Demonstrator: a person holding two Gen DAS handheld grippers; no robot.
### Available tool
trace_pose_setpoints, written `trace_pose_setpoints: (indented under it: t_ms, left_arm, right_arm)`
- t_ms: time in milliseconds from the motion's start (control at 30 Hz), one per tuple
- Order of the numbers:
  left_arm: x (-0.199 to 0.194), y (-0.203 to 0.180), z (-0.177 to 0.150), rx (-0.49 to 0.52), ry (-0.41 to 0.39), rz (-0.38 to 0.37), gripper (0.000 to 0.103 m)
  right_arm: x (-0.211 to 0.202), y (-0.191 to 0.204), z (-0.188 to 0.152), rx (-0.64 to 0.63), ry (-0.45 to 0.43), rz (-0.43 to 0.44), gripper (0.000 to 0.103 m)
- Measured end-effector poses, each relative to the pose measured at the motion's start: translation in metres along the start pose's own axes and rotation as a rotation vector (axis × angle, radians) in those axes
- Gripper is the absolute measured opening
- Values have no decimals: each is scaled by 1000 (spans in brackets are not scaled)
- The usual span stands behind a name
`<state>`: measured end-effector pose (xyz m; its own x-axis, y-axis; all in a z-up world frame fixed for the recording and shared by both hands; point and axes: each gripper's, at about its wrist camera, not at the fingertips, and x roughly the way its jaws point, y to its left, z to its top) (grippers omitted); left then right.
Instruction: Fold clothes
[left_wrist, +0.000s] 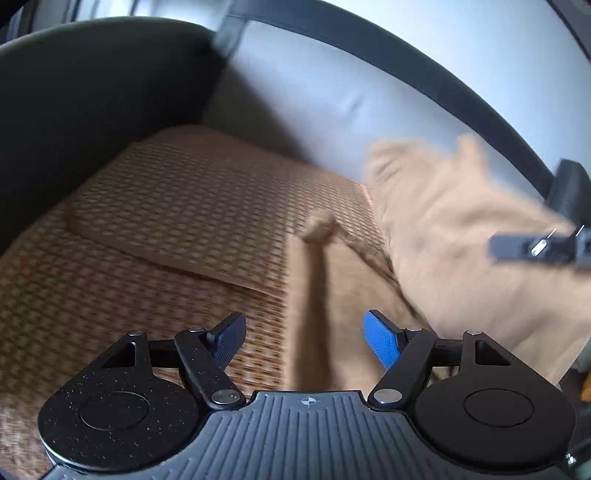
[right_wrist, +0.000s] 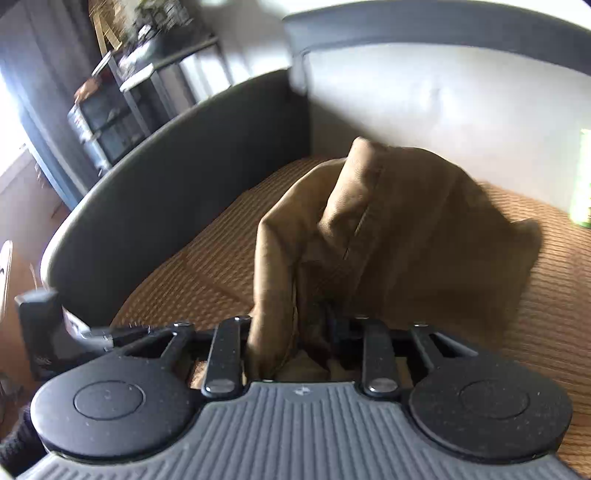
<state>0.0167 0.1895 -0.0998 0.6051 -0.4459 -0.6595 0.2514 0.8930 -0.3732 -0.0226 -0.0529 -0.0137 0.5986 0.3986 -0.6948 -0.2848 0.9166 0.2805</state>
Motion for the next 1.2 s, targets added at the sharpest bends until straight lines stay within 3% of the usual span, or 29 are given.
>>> trace_pose_setpoints:
  t_ms: [33,100,200,333,367,433,533,633,767,867,900,933,967,1000,1067,1200]
  left_arm:
    - [-2,4,2,1,1,13,83]
    - [-6,10,7,8,6,35,83]
    - [-16,13,12,29,15,24,83]
    - [-27,3,20,-15,11,-91,83]
    - [-29,0,25,-37,-2,-147,83]
    - [-37,-20,40,-15,-20,-183,83]
    - [-41,-64,64,104,-24,-176,87]
    - [-15,-108,81,216,32,-97,94]
    - [42,-128,83,218,170,-24,94]
    - [72,-122,73,152,236,-5,94]
    - [77,-117,71,116,250,-26,92]
    - [81,-112,68,79,263,-49,75]
    - [81,-108,68,54,276,-82,37]
    - [81,-104,67,31,288,-117,28]
    - [68,-98,70,49,256,-150,22]
    - [54,-75,56,97,233,-146,18]
  right_arm:
    - [14,10,-3,-12,2,12,58]
    - [42,25,-13,-47,9,34,72]
    - [53,32,-23,-67,17,100,74]
    - [-5,1,-21,70,-82,299,81]
    - [-24,-12,-22,122,-122,338,81]
    - [-53,-40,-27,219,-175,374,82]
    - [-73,-67,-39,268,-202,343,82]
    - [-74,-81,-59,267,-186,265,82]
    - [-65,-97,-82,376,-184,266,82]
    - [-56,-95,-92,367,-183,247,82]
    - [-55,-96,-93,360,-181,244,82]
    - [-55,-98,-95,351,-178,242,82]
    - [-55,-100,-96,345,-176,240,82]
    - [-54,-100,-97,343,-175,240,82]
    - [-52,-99,-97,334,-171,244,82]
    - [-51,-90,-92,298,-174,267,82]
